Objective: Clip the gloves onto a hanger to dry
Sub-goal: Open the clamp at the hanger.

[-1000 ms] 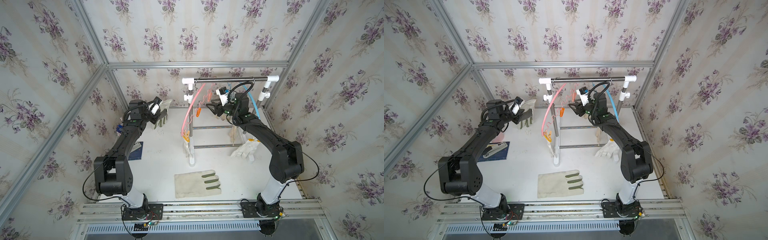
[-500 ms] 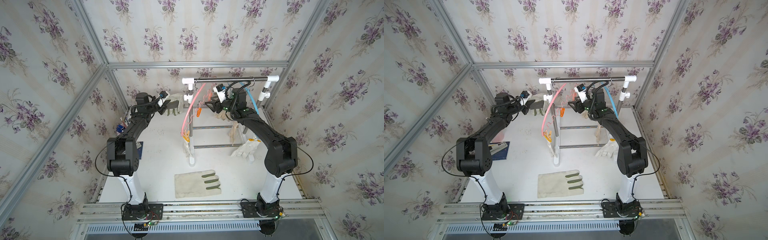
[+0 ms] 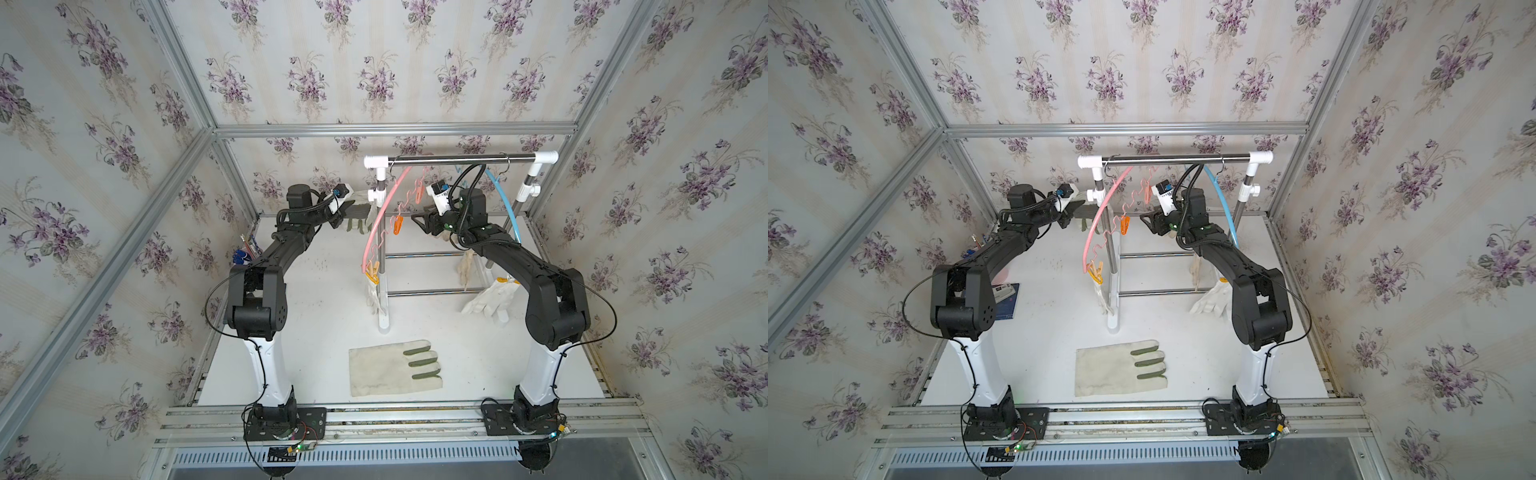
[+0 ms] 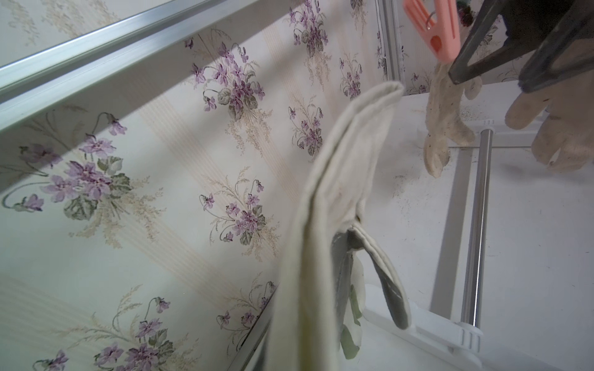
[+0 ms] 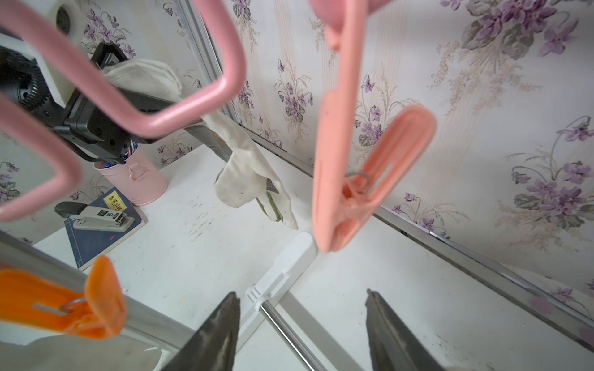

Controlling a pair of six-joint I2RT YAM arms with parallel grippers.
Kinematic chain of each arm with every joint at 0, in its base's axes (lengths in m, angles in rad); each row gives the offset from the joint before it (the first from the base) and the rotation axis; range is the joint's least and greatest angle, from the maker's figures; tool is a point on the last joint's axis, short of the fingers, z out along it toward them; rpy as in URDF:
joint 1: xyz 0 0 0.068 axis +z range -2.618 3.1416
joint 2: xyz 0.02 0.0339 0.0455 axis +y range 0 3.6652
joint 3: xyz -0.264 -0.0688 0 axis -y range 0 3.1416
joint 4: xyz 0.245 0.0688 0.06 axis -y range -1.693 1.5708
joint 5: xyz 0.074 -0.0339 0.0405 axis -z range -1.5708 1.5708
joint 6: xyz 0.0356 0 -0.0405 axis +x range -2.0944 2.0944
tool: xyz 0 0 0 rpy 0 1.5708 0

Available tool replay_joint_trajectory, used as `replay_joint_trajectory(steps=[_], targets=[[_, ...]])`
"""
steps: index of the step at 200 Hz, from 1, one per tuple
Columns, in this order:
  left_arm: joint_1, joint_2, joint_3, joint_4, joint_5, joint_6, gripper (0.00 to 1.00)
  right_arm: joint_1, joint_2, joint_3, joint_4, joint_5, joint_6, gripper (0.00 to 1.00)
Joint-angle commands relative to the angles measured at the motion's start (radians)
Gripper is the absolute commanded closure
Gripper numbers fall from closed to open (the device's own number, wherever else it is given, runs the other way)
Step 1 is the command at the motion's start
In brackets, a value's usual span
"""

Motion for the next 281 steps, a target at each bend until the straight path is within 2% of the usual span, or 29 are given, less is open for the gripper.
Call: replay_joint_trajectory(steps=[1, 27, 70, 93, 133, 160, 202, 238, 281], targets=[[-0.01, 0.012, 0.021, 0.067, -0.001, -0.01, 1.0, -0.001, 0.025, 0.018, 0.068, 0.009, 0.027, 0.37], [-0.019, 0.035, 0.049, 0.078, 0.005, -0.014, 1.0, -0.011, 0.061, 0.073, 0.103, -0.001, 0.035, 0.36], [-0.032, 0.082, 0.103, 0.086, 0.031, -0.009, 1.0, -0.076, 0.091, 0.07, 0.307, -0.131, 0.183, 0.35], [-0.043, 0.102, 0.125, 0.09, 0.057, -0.006, 1.0, -0.087, 0.094, 0.067, 0.325, -0.15, 0.173, 0.35], [-0.061, 0.128, 0.165, 0.067, 0.133, 0.004, 1.0, -0.098, 0.11, 0.07, 0.384, -0.274, 0.169, 0.33], [-0.065, 0.136, 0.174, 0.047, 0.177, 0.015, 1.0, -0.109, 0.127, 0.07, 0.46, -0.338, 0.21, 0.33], [-0.068, 0.145, 0.181, 0.004, 0.177, 0.04, 1.0, -0.115, 0.154, 0.086, 0.541, -0.418, 0.283, 0.33], [-0.086, 0.17, 0.2, -0.011, 0.169, 0.052, 1.0, -0.113, 0.163, 0.09, 0.577, -0.431, 0.317, 0.34], [-0.111, 0.199, 0.225, -0.008, 0.156, 0.054, 1.0, -0.112, 0.184, 0.144, 0.486, -0.404, 0.266, 0.34]])
